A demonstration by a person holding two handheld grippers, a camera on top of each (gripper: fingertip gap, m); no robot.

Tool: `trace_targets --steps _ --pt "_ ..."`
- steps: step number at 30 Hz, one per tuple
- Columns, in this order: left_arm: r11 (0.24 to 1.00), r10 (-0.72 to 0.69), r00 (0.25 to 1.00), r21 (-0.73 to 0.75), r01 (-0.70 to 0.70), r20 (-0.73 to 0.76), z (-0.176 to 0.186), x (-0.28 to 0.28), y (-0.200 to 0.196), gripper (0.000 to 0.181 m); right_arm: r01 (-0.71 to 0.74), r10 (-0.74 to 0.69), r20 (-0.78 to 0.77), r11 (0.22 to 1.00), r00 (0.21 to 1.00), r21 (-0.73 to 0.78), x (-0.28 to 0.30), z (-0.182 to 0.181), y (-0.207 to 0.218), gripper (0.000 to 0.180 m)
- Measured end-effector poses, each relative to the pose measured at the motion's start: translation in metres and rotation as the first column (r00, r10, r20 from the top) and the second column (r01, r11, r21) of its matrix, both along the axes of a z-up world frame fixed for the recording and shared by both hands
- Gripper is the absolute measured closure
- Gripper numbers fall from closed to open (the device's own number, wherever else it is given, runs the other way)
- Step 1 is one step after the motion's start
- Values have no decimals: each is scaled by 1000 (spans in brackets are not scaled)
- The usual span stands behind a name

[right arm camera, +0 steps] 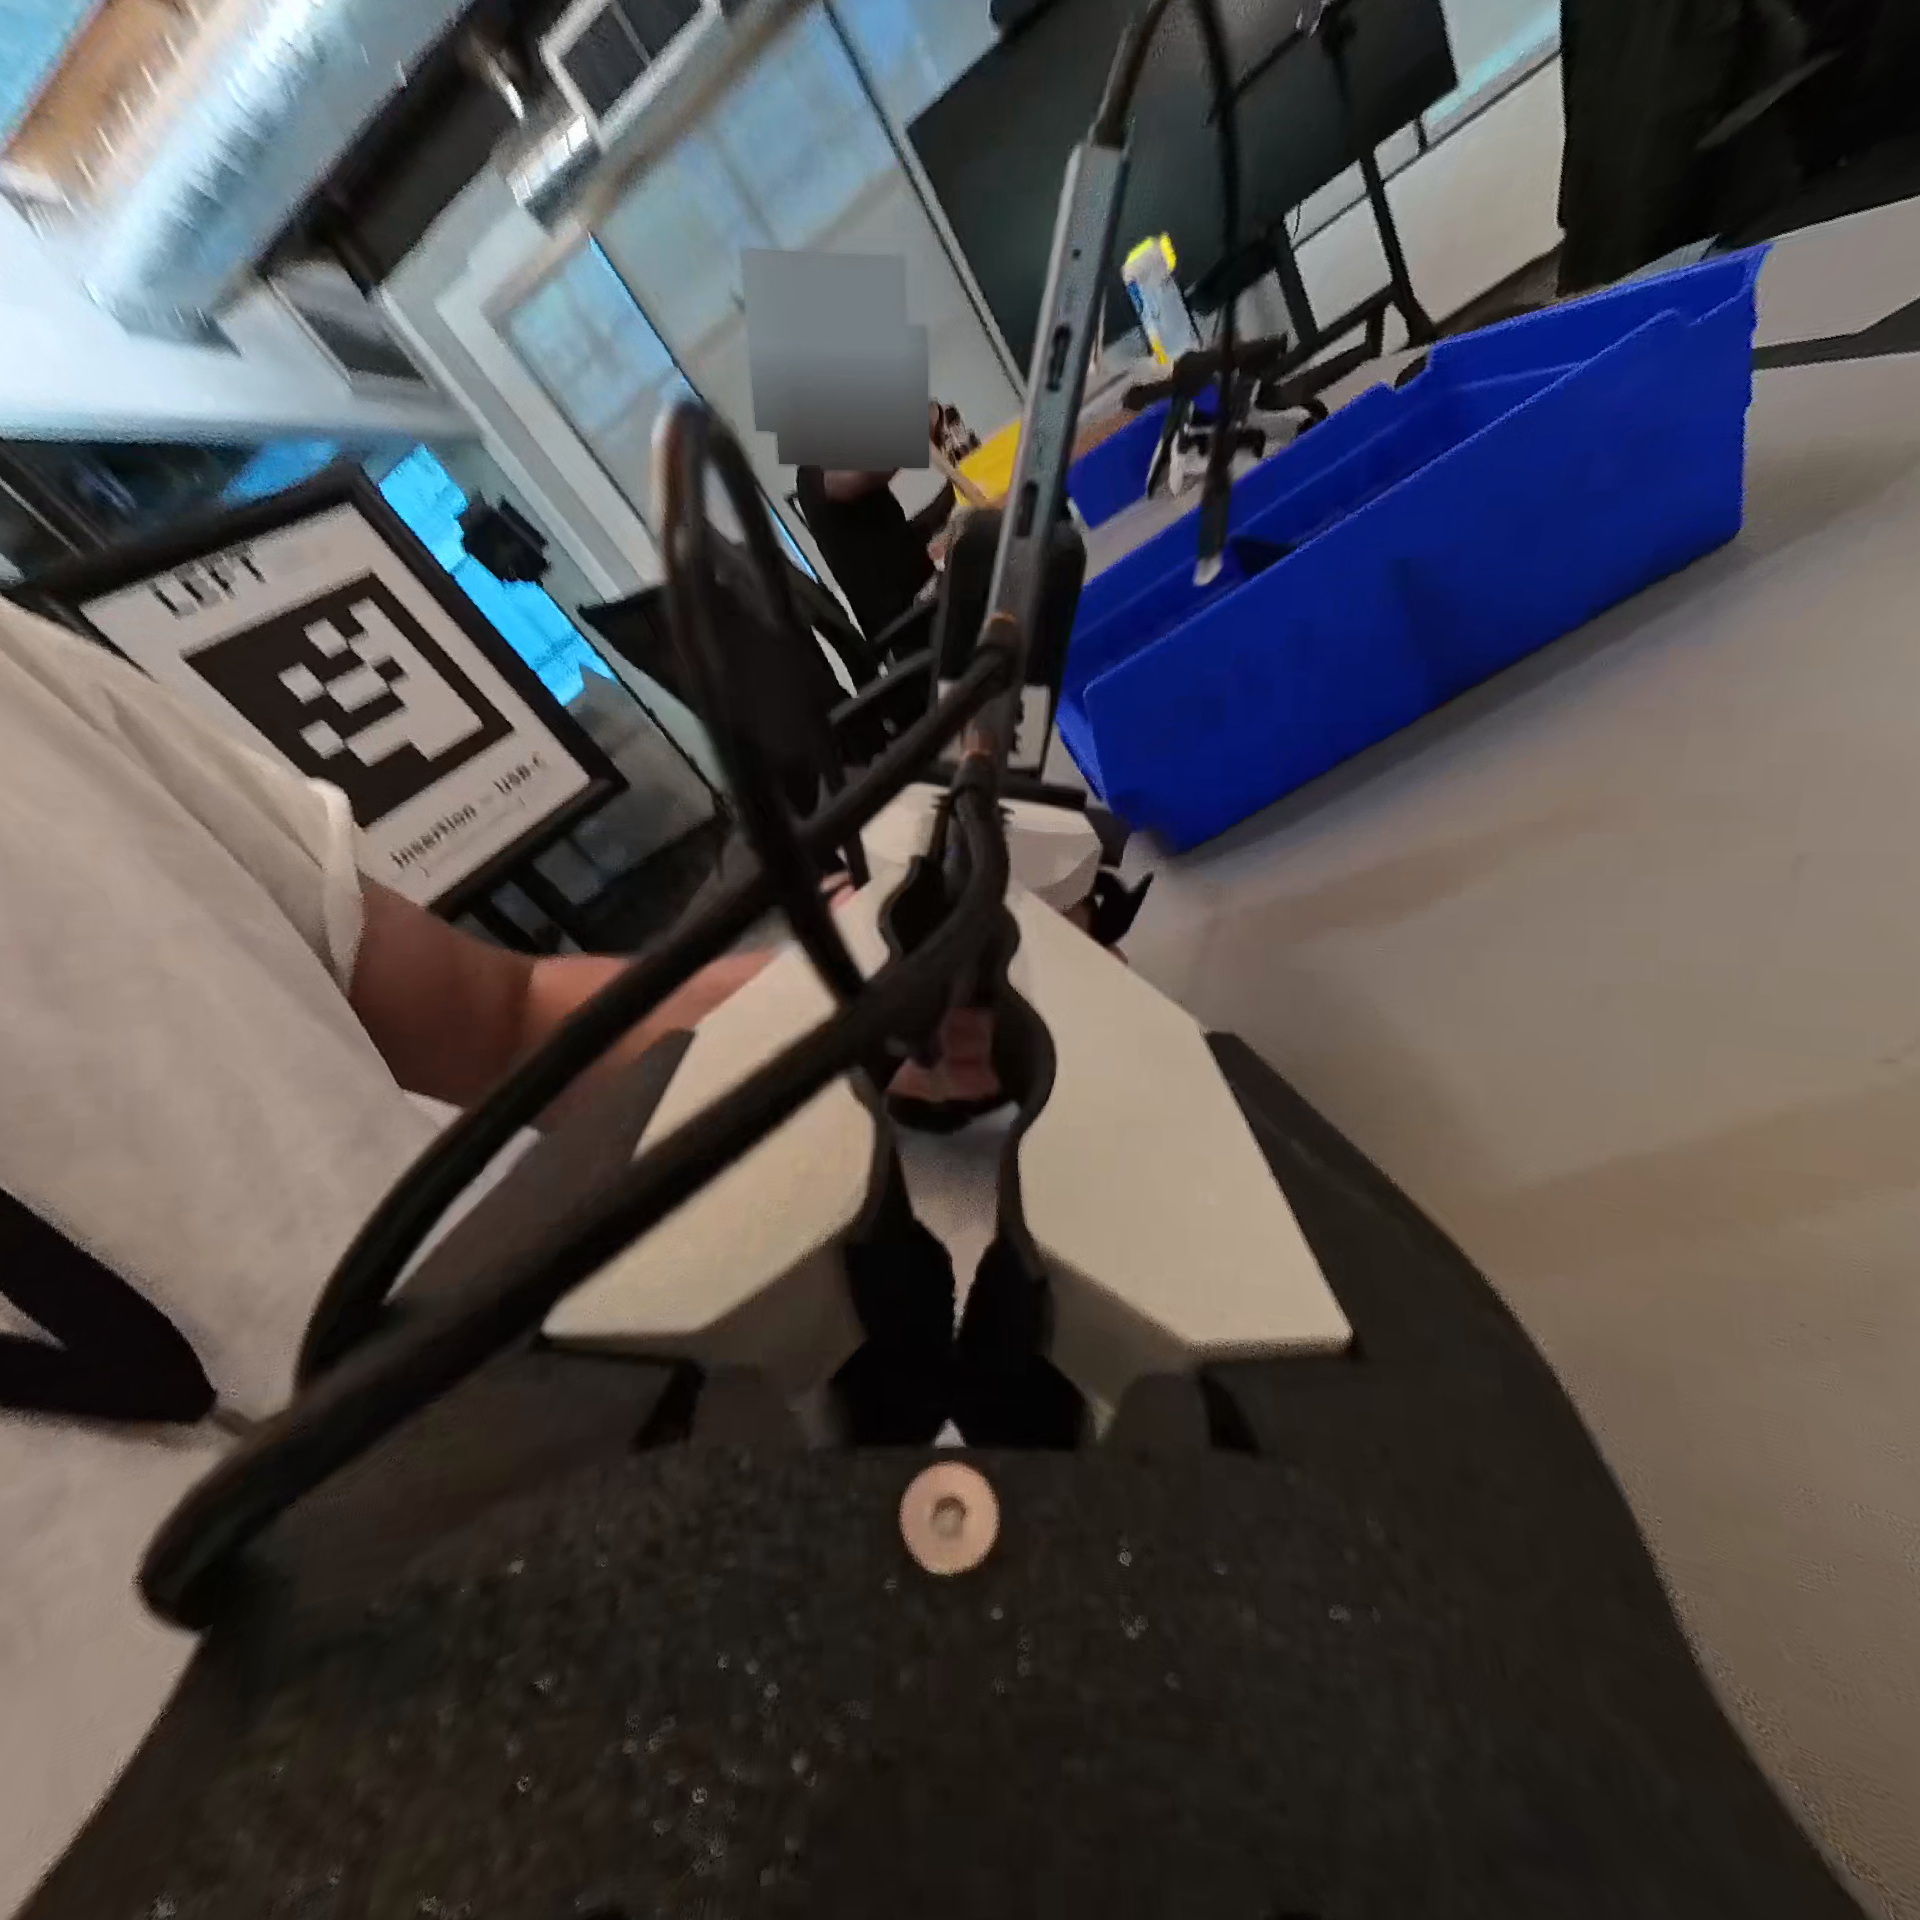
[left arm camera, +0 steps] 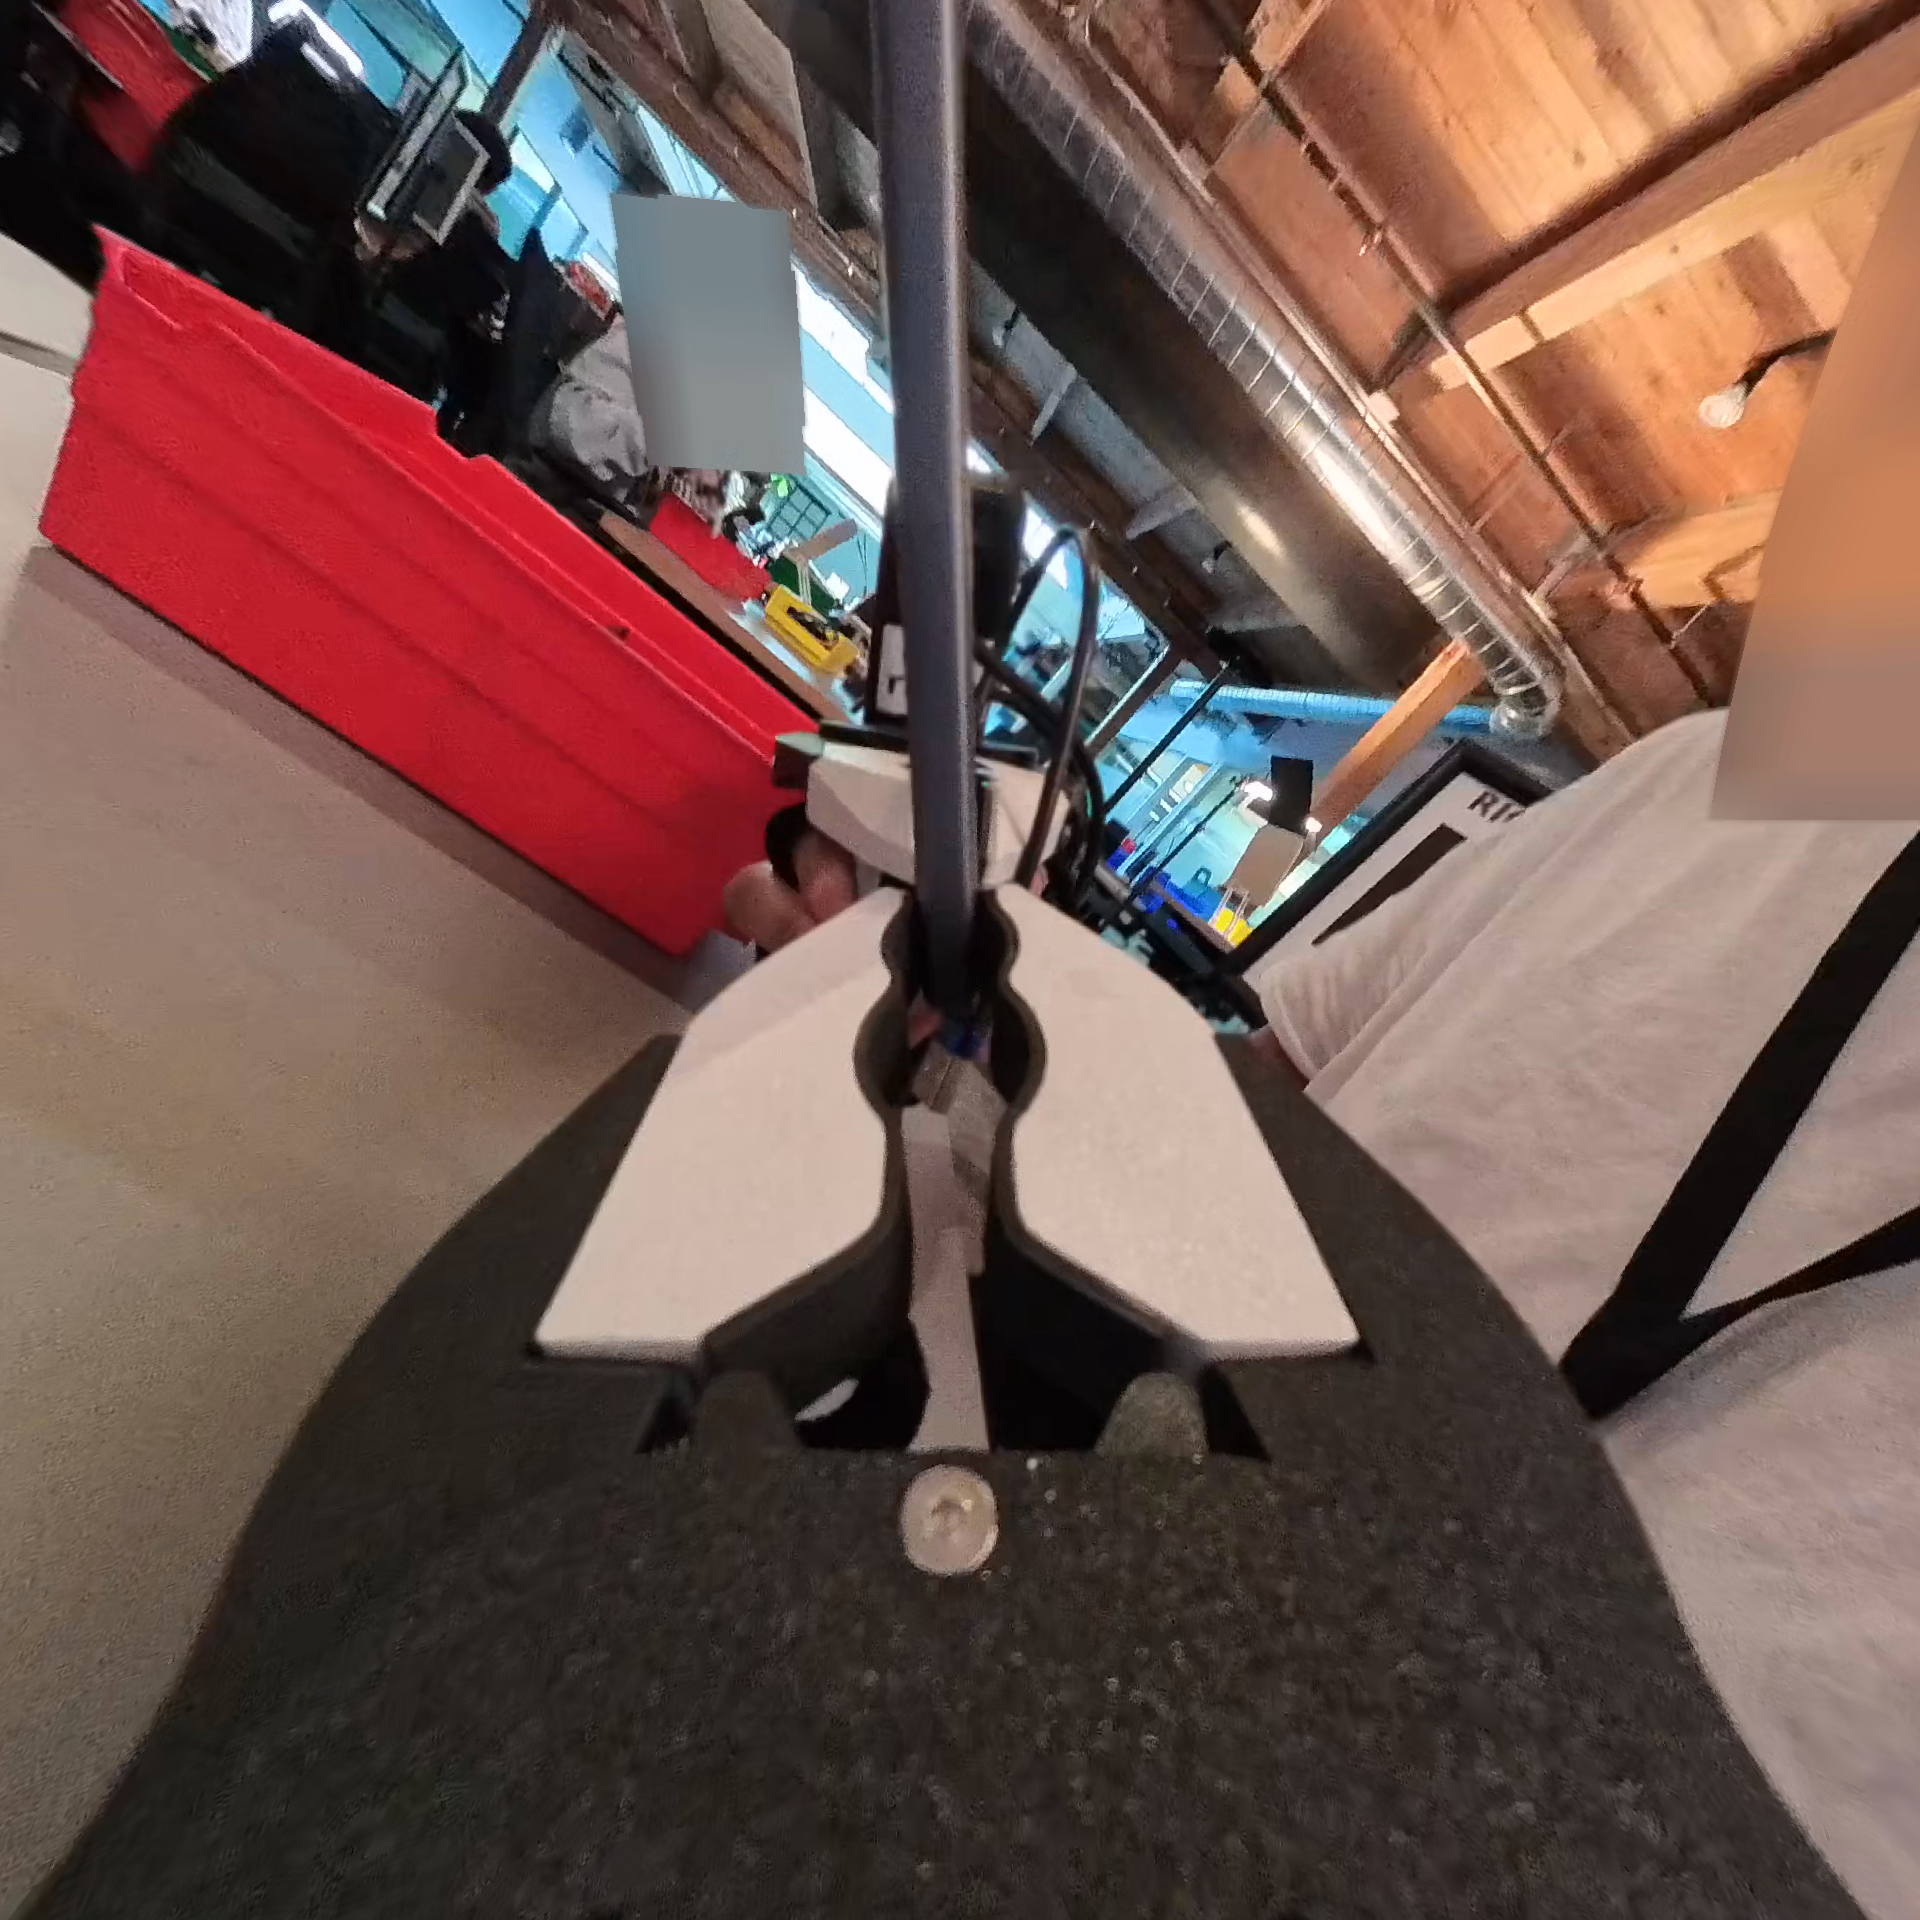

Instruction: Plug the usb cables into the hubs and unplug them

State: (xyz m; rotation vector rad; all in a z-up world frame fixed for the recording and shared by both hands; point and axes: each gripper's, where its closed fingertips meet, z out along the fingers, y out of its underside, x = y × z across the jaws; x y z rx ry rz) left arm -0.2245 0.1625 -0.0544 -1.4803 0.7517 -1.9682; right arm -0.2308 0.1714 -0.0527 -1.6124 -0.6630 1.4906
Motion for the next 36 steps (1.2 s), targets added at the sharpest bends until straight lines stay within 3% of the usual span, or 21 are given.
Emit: trace_targets --steps 4,18,28,33,35,36 --pt "997 29 997 -75 -23 72 4 1 4 171 -9 -6 -135 994 991 -108 0 4 5 174" --pt "998 59 995 -28 -57 85 10 -7 7 171 14 -25 -124 996 992 -87 -5 8 3 175" --pt "997 -16 997 75 21 -78 -2 -2 -7 171 -96 101 122 994 987 -47 -6 -12 -16 174" --pt "998 -51 995 37 54 -80 -2 -9 -9 171 -68 73 66 995 995 -71 -6 -9 -17 174" --pt "1000 -20 999 -11 20 -37 1 -34 1 171 16 -25 -70 993 997 -120 24 7 -5 175" --pt "1000 -1 999 -25 0 -36 0 -47 5 171 53 -58 -41 993 997 -108 35 2 -2 175"
